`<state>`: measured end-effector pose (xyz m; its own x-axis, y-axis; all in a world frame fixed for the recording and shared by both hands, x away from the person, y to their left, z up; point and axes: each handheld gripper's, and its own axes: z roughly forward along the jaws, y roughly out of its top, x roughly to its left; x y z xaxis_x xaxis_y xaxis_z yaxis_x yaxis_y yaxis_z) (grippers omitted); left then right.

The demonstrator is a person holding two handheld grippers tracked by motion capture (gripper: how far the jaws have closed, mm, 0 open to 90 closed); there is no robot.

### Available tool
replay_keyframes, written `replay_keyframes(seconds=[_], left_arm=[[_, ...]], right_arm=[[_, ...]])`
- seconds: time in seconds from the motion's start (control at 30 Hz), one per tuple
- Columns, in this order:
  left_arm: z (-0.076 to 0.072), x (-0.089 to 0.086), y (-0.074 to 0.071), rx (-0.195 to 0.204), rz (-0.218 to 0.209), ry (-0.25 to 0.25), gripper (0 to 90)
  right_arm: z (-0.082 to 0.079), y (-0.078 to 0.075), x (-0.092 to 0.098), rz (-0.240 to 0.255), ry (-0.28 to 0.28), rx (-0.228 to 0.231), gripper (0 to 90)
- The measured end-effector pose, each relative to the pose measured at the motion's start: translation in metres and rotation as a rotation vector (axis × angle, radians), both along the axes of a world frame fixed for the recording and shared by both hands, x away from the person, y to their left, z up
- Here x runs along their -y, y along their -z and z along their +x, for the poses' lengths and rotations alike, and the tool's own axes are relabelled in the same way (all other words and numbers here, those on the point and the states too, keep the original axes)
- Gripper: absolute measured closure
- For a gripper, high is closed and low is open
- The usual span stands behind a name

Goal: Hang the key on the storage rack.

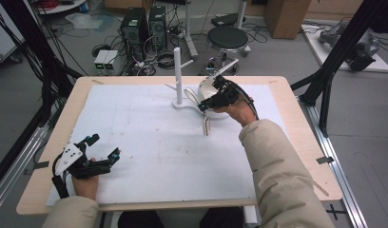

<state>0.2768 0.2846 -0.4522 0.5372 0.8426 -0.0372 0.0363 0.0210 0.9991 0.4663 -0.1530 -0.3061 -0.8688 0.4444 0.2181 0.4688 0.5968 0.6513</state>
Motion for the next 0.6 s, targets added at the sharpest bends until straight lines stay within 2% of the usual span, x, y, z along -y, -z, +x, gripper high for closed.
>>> replay_keyframes(seconds=[0.2, 0.47, 0.6], left_arm=[[0.0, 0.001, 0.0, -0.001, 0.0, 0.0, 3.5], [0.0, 0.001, 0.0, 0.0, -0.001, -0.001, 3.5], [0.0, 0.001, 0.0, -0.001, 0.002, -0.001, 3.5]], right_arm=[[0.009, 0.001, -0.017, 0.041, -0.02, -0.006, 74.6], [0.023, 0.001, -0.037, 0.05, -0.031, -0.007, 74.6], [0.03, 0.004, -0.042, 0.08, -0.027, -0.027, 74.6]])
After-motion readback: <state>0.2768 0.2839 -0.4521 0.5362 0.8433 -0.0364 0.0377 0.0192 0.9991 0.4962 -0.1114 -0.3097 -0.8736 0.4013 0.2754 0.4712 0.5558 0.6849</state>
